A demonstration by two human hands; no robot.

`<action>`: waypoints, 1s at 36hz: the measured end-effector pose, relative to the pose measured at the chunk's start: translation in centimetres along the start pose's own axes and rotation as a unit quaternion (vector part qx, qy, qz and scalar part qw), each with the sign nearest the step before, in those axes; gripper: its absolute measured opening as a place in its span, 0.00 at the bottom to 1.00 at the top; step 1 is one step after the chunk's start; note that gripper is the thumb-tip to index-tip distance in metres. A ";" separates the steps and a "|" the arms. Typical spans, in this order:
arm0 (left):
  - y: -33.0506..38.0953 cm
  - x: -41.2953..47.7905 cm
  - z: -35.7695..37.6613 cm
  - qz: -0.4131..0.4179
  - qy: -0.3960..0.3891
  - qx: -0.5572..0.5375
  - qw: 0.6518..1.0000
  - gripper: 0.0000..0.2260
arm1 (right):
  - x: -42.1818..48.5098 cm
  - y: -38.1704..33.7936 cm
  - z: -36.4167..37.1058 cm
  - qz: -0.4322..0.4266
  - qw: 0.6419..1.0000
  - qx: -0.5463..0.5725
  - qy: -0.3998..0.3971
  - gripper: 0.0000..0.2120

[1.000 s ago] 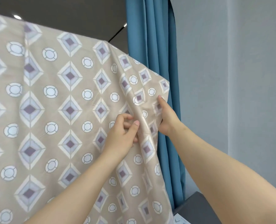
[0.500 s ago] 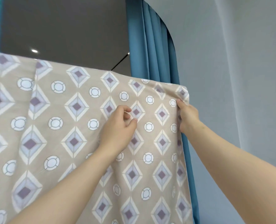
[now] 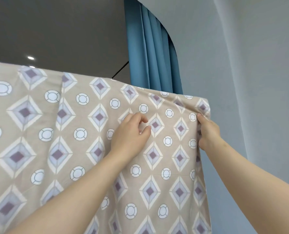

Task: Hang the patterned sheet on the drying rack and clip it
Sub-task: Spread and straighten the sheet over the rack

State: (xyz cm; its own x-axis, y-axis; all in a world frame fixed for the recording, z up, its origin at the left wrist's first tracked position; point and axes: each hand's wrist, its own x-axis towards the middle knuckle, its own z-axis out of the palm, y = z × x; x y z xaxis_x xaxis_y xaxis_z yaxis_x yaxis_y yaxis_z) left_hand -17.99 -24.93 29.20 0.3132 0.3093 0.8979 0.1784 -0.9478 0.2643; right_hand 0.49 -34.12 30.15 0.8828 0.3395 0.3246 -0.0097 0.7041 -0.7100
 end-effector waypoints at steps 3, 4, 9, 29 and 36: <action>-0.2 -0.5 0.3 0.007 -0.003 -0.010 1.000 0.03 | 0.4 0.3 -1.1 -0.004 1.000 -0.002 0.019 0.15; -0.3 -0.7 0.3 0.009 -0.005 -0.012 1.000 0.03 | 0.4 0.3 -1.4 -0.003 1.000 -0.001 0.023 0.15; -1.1 -1.7 0.6 0.013 0.005 -0.017 1.000 0.05 | -0.1 1.2 -2.3 0.002 1.000 0.014 -0.003 0.09; -4.2 -9.0 1.7 0.003 -0.005 -0.096 0.995 0.03 | -8.8 12.4 -6.4 0.017 0.948 -0.199 -0.247 0.17; -4.7 -11.1 1.3 -0.003 -0.019 -0.102 0.995 0.04 | -8.8 9.8 -6.2 -0.004 0.990 -0.099 -0.100 0.14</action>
State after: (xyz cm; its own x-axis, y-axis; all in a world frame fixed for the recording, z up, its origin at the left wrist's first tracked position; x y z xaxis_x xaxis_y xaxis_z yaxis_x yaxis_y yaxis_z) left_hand -21.06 -23.76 17.50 0.3487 0.3134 0.8833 -0.0118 -0.9409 0.3385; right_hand -4.49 -34.07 16.38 0.7714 0.4656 0.4337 0.1058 0.5783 -0.8089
